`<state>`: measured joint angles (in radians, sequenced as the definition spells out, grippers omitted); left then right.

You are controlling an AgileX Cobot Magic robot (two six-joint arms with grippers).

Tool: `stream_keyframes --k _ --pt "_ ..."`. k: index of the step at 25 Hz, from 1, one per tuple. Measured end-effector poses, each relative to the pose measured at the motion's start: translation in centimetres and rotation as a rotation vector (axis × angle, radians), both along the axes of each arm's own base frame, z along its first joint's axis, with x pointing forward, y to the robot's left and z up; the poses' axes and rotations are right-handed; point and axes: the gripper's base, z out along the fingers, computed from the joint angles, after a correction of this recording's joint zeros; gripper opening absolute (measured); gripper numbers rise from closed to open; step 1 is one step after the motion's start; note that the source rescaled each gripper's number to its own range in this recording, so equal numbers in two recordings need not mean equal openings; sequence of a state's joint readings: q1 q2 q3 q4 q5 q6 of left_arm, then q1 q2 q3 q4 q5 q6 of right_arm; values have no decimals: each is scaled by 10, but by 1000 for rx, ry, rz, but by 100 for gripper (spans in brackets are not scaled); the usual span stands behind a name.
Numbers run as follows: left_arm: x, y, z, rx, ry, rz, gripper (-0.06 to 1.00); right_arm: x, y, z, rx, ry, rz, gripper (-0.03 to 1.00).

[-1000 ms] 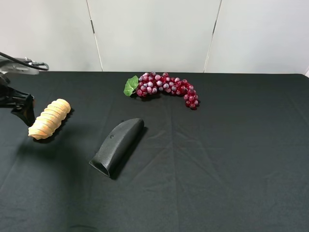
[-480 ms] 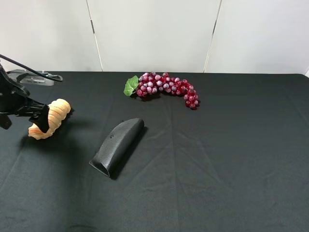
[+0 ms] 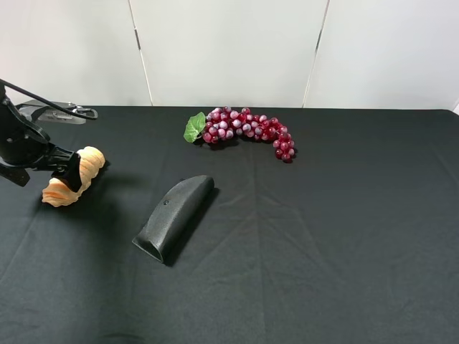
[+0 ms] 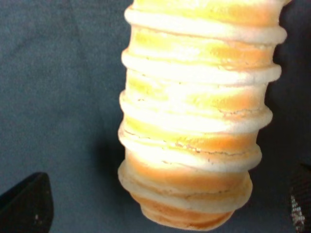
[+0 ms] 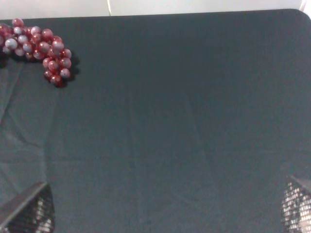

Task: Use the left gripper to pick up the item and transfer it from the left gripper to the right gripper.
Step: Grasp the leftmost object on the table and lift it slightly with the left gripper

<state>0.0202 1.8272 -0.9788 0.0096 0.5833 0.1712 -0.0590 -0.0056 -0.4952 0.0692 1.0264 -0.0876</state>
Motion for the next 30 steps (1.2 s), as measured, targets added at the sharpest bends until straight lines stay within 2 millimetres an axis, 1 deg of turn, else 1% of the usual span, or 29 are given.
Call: stream_keyframes --k 9,14,17,25,27,30 --pt "2 0 -18 0 42 -23 95 0 0 0 1 1 1 100" --pt "4 0 -19 2 23 -36 95 0 0 0 1 1 1 100" --pt "5 0 -19 4 9 -45 93 0 0 0 1 1 1 100" --pt "5 0 -19 6 5 -68 73 0 0 0 1 1 1 100" --pt "5 0 -19 6 5 -68 65 0 0 0 1 1 1 100" --pt "5 0 -19 5 8 -68 42 0 0 0 1 0 0 100"
